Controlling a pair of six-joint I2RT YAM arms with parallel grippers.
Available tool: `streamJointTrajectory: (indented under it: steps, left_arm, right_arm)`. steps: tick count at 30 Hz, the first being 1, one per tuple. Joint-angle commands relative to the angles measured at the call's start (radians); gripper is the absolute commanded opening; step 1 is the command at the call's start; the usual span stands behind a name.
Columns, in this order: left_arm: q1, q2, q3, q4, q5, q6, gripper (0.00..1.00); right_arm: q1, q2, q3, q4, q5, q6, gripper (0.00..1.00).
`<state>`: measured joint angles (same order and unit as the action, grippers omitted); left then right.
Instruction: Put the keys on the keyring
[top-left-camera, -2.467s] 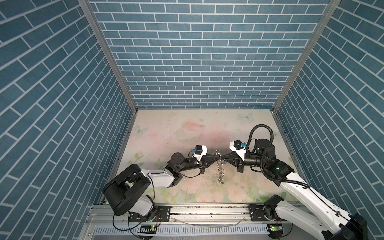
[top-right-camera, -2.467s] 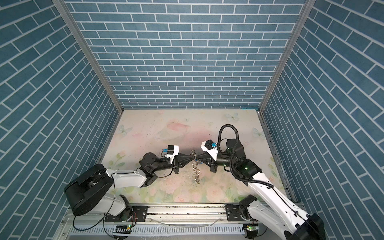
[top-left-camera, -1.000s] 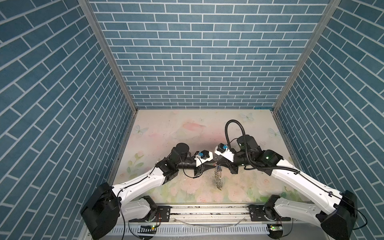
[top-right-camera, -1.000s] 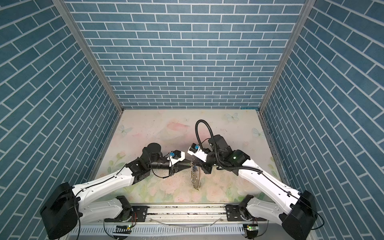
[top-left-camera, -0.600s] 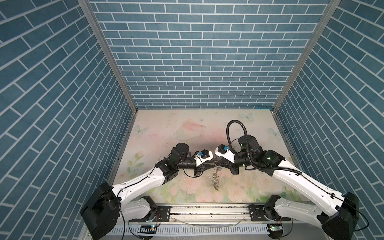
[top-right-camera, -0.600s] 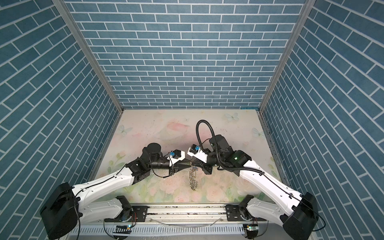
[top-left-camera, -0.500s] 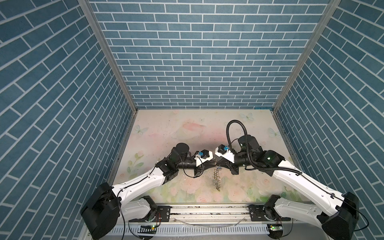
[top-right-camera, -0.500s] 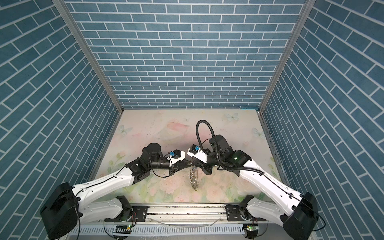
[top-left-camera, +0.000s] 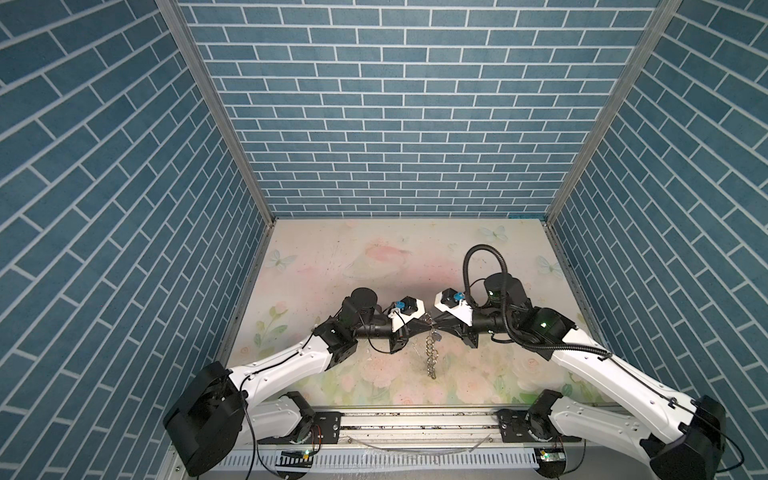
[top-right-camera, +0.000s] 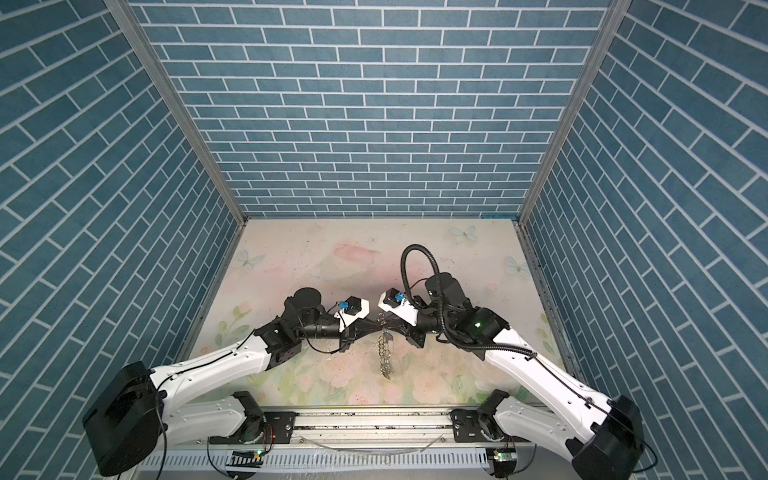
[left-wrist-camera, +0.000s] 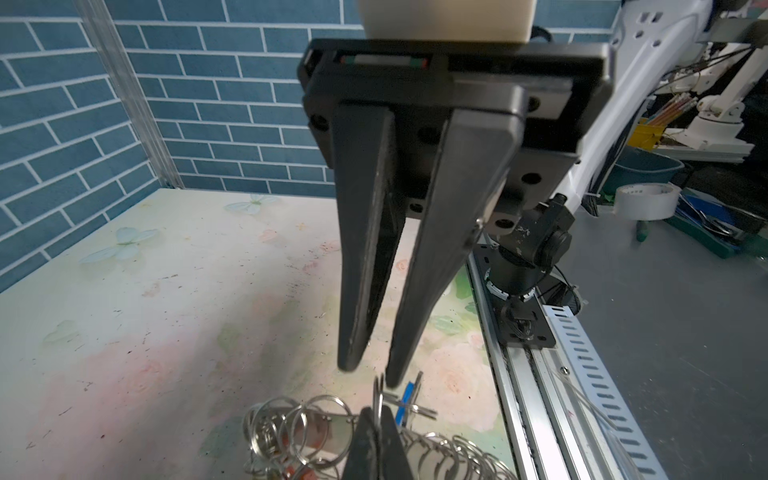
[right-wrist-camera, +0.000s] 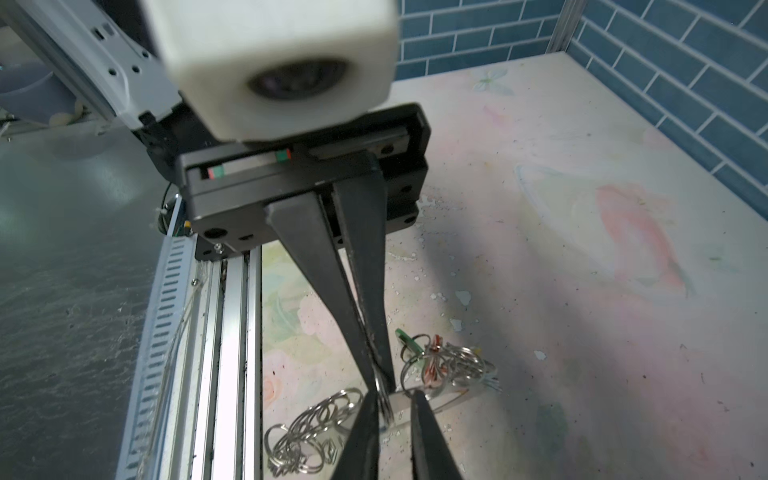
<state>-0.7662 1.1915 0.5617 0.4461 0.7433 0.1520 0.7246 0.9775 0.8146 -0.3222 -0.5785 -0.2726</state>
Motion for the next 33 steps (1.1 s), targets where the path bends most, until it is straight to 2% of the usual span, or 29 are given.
streamJointTrajectory:
  steps: [1, 7, 11, 16, 28, 33]
  left_arm:
    - [-0.001, 0.006, -0.033, 0.188, -0.032, -0.077, 0.0]
    - [-0.001, 0.023, -0.064, 0.337, -0.049, -0.152, 0.0]
    - [-0.001, 0.046, -0.078, 0.438, -0.04, -0.202, 0.0]
    - [-0.001, 0.075, -0.074, 0.51, 0.002, -0.24, 0.0]
    - [-0.001, 0.086, -0.067, 0.516, 0.062, -0.251, 0.0]
    - [-0.001, 0.083, -0.069, 0.513, 0.029, -0.244, 0.0]
  right_arm:
    - [-0.089, -0.07, -0.08, 0.182, -0.118, 0.125, 0.18]
    - [-0.103, -0.08, -0.146, 0.272, -0.234, 0.144, 0.17]
    - [-0.103, -0.104, -0.205, 0.36, -0.236, 0.15, 0.15]
    - [-0.105, -0.096, -0.213, 0.376, -0.239, 0.149, 0.14]
    - [-0.119, -0.093, -0.197, 0.37, -0.234, 0.17, 0.11]
    - [-0.119, -0.063, -0.179, 0.334, -0.275, 0.159, 0.12]
